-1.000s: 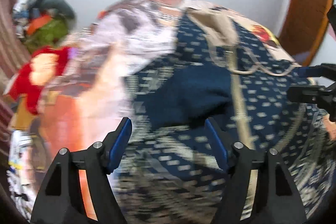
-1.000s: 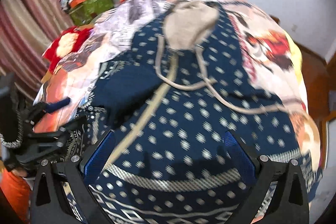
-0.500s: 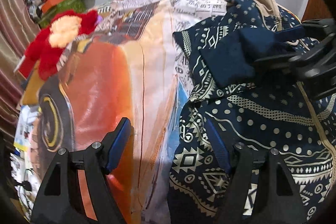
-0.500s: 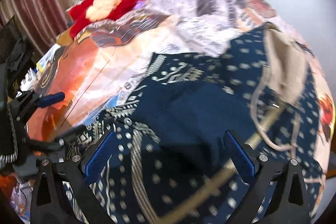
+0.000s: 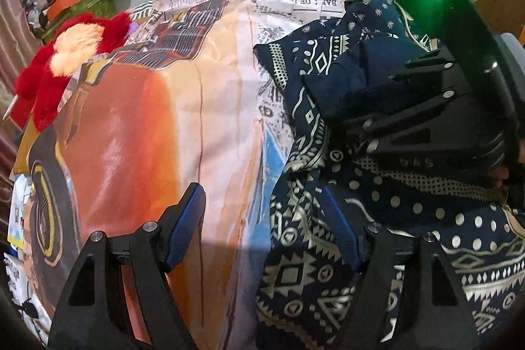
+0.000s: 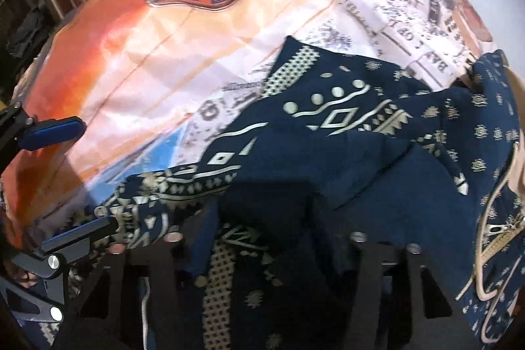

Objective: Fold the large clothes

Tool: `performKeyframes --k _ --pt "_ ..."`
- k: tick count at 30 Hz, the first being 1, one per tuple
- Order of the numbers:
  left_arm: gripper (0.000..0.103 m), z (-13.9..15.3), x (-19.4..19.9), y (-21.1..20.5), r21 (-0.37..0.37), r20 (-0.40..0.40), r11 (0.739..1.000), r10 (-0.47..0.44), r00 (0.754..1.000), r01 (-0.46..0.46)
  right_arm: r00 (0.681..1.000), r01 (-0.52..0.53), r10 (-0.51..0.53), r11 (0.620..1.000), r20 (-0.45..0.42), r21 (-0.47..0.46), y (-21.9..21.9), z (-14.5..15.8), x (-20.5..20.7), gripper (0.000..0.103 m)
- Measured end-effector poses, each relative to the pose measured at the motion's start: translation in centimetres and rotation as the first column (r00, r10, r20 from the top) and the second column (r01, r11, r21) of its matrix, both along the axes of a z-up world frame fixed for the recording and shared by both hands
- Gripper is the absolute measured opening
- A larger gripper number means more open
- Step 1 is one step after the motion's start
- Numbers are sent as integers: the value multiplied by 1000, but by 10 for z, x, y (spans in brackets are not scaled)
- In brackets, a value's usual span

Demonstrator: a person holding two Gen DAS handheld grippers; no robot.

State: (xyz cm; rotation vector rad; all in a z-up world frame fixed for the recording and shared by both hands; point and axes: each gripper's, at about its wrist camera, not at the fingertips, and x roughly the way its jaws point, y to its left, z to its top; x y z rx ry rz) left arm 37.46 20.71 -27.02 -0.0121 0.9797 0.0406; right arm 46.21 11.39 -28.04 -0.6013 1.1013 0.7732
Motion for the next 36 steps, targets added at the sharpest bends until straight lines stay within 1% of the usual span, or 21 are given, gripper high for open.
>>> performKeyframes --k 1,3,5,9,11,14,16,18,19,22,24,27,30,32,36 --pt "73 0 2 -1 0 0 1000 -3 1000 3 1000 10 -10 1000 10 6 -2 2 1 31" --pt "73 -4 10 -4 15 -5 1000 -7 1000 8 999 28 -28 1000 23 8 -8 4 4 19" --pt "73 -7 17 -8 40 -13 999 -6 1000 7 999 51 -52 998 12 41 -19 8 8 15" --pt "73 -12 27 -15 82 -15 997 6 1000 -5 992 124 -126 984 9 126 -43 29 12 14" --pt "73 -14 29 -17 98 -14 995 15 1000 -14 987 151 -157 973 24 173 -56 45 12 14" --pt "73 -16 29 -20 123 -14 992 19 1000 -17 976 188 -208 949 55 254 -81 78 8 14" --pt "73 -16 30 -21 133 -18 991 24 1000 -21 965 219 -252 925 69 312 -105 103 6 14" --pt "73 -16 31 -21 134 -22 991 35 999 -32 953 248 -293 903 81 350 -125 120 3 14" --pt "73 -16 31 -21 132 -24 990 45 999 -41 942 273 -325 887 82 373 -142 131 1 14" --pt "72 -13 31 -19 118 -25 989 94 995 -90 917 327 -391 852 83 409 -177 148 -4 14" --pt "72 -11 30 -17 112 -23 987 119 993 -116 896 372 -439 826 67 424 -204 156 -4 14" --pt "72 -8 27 -14 123 -22 982 150 988 -146 867 440 -498 788 27 431 -244 157 -7 14" --pt "72 -5 25 -12 154 -21 973 177 984 -172 838 500 -546 760 -10 416 -277 146 -12 14" --pt "72 -3 24 -10 161 -27 969 194 981 -187 818 537 -574 742 -35 402 -296 137 -14 14" --pt "72 -3 24 -8 186 -41 963 204 978 -193 766 618 -634 681 -106 393 -335 120 -17 14"
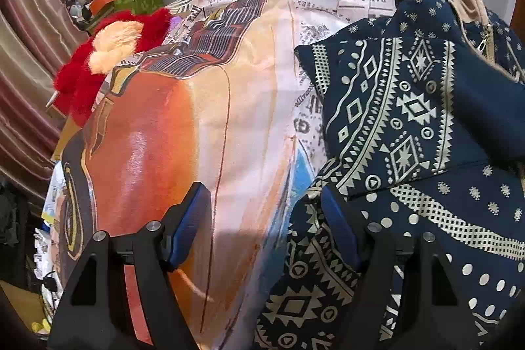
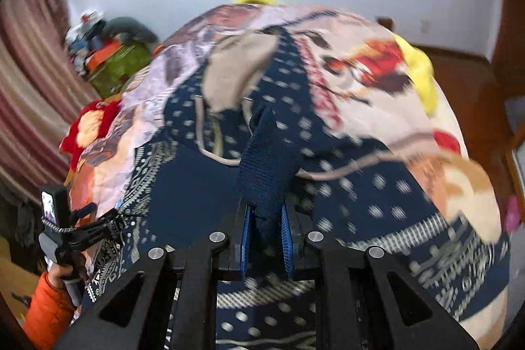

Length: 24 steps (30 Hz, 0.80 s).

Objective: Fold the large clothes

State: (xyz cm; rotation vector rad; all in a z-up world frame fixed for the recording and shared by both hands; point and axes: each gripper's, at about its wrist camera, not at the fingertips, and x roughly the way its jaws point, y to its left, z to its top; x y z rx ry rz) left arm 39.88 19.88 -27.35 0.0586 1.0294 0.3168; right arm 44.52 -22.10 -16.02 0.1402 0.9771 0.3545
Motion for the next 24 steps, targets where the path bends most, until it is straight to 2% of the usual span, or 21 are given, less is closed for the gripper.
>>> performKeyframes --k 6,14,17,24 --pt "73 -4 5 -5 46 -31 999 1 1000 1 996 81 -80 997 -47 14 -37 -16 -5 14" --pt "72 0 2 -7 73 -55 997 27 998 -23 981 56 -61 998 -185 -33 -51 -36 -9 16" --pt "72 9 -5 -6 55 -48 998 33 998 -30 977 58 -72 996 -199 -74 -54 -40 -13 18" --pt "72 48 -15 -24 20 11 1000 -24 1000 24 976 95 -106 993 -190 -64 -78 -31 -24 18"
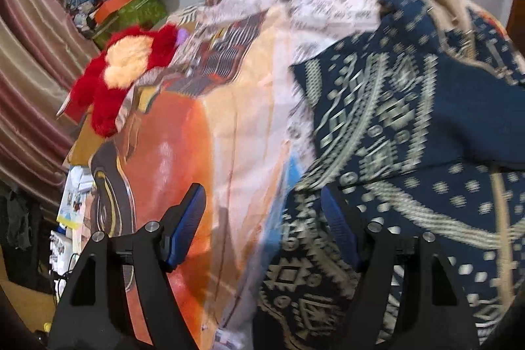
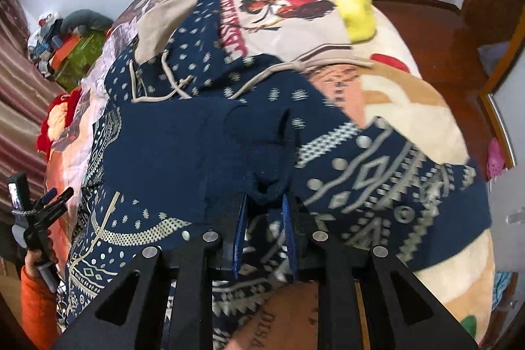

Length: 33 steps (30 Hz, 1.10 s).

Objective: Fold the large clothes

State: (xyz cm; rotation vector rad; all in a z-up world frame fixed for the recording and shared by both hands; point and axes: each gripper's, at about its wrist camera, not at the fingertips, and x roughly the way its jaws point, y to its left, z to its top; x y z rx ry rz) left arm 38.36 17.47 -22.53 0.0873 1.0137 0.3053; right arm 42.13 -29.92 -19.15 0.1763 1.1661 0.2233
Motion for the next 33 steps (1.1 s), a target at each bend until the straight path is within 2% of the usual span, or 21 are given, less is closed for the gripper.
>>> performKeyframes --k 5,8,11,15,17,19,20,23,26,30,31,33 --pt "73 38 7 -39 -28 77 995 -92 993 94 996 76 -78 996 45 39 -31 18 -18 18" --pt "77 55 17 -72 -62 107 984 -157 982 164 986 144 -150 987 75 73 -58 30 -33 18" --pt "78 62 29 -106 -96 118 968 -219 968 231 971 211 -221 972 88 108 -87 40 -46 18" --pt "78 55 47 -152 -139 91 944 -290 953 300 948 301 -314 938 59 171 -128 41 -61 19" --pt "78 49 57 -172 -162 63 930 -323 944 329 935 339 -352 919 32 202 -145 36 -67 30" --pt "78 39 67 -196 -190 26 915 -358 933 356 918 385 -396 895 4 227 -163 29 -75 67" --pt "78 35 71 -204 -197 12 909 -372 928 366 911 401 -412 885 -2 236 -170 25 -78 74" --pt "78 21 82 -232 -205 -34 892 -419 908 403 896 434 -443 865 -23 253 -188 14 -85 76" --pt "78 9 92 -255 -236 -77 876 -448 891 420 877 477 -468 825 -109 302 -207 -6 -84 76" --pt "78 -2 96 -282 -303 -109 839 -501 859 451 847 532 -480 750 -230 393 -226 -36 -76 76" --pt "78 -5 96 -290 -302 -116 831 -519 847 468 836 549 -479 722 -268 422 -231 -46 -73 76" --pt "78 -8 93 -302 -283 -124 821 -544 830 496 825 566 -480 694 -299 445 -236 -56 -69 76"
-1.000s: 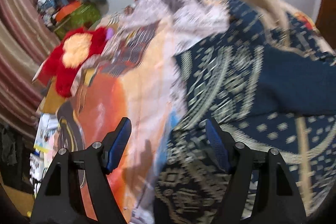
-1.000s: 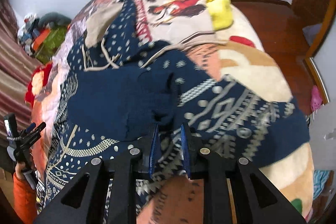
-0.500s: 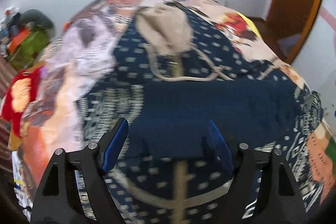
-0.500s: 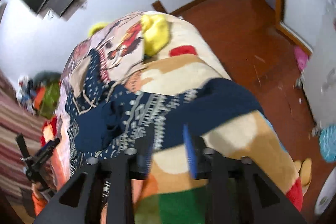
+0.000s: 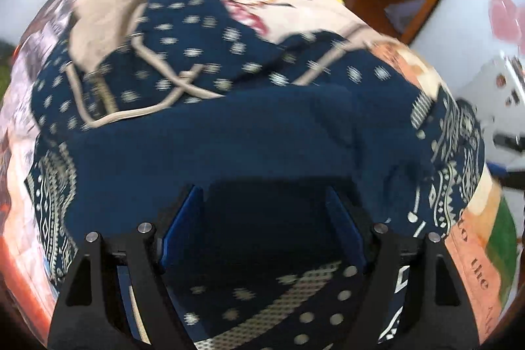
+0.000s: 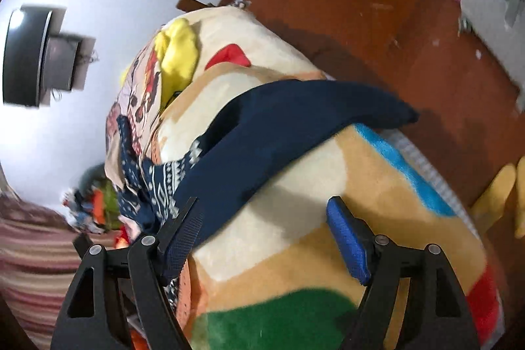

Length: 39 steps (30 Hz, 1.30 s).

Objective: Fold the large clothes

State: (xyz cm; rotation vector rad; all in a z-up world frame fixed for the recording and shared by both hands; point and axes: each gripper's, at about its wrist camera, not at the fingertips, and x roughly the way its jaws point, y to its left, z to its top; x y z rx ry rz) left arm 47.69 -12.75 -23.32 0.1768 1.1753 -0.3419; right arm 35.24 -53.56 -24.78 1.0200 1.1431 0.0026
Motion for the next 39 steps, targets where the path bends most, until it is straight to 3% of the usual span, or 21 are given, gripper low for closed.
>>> performKeyframes --k 4,8,11,13,16,19,22,26,31,39 --pt "78 0 -7 -11 41 53 999 -32 998 30 1000 -3 3 1000 3 -11 1 -7 18 76" --pt "78 -1 -3 -4 3 24 1000 -3 1000 3 1000 -7 7 998 4 -57 4 -14 36 73" --pt "78 -1 -3 -2 -10 15 1000 10 1000 -10 1000 15 -14 996 7 -89 3 -19 50 59" --pt "78 0 -4 -2 -4 17 1000 11 1000 -10 1000 20 -18 992 18 -126 3 -18 56 41" --pt "78 6 -10 1 14 42 1000 7 999 -8 999 17 -8 984 54 -177 6 -10 58 25" --pt "78 19 -19 9 19 80 1000 10 997 -12 992 25 2 977 125 -212 9 5 53 16" --pt "78 31 -22 19 8 108 999 32 994 -33 975 42 14 968 223 -247 16 35 46 14" --pt "78 49 -28 44 -27 142 996 86 986 -83 923 51 72 950 377 -307 36 93 39 13" --pt "78 66 -35 77 -85 165 985 165 972 -152 837 18 163 946 522 -324 78 156 37 13" --pt "78 85 -60 147 -106 230 961 273 934 -255 741 -135 315 935 593 -329 183 196 56 13"
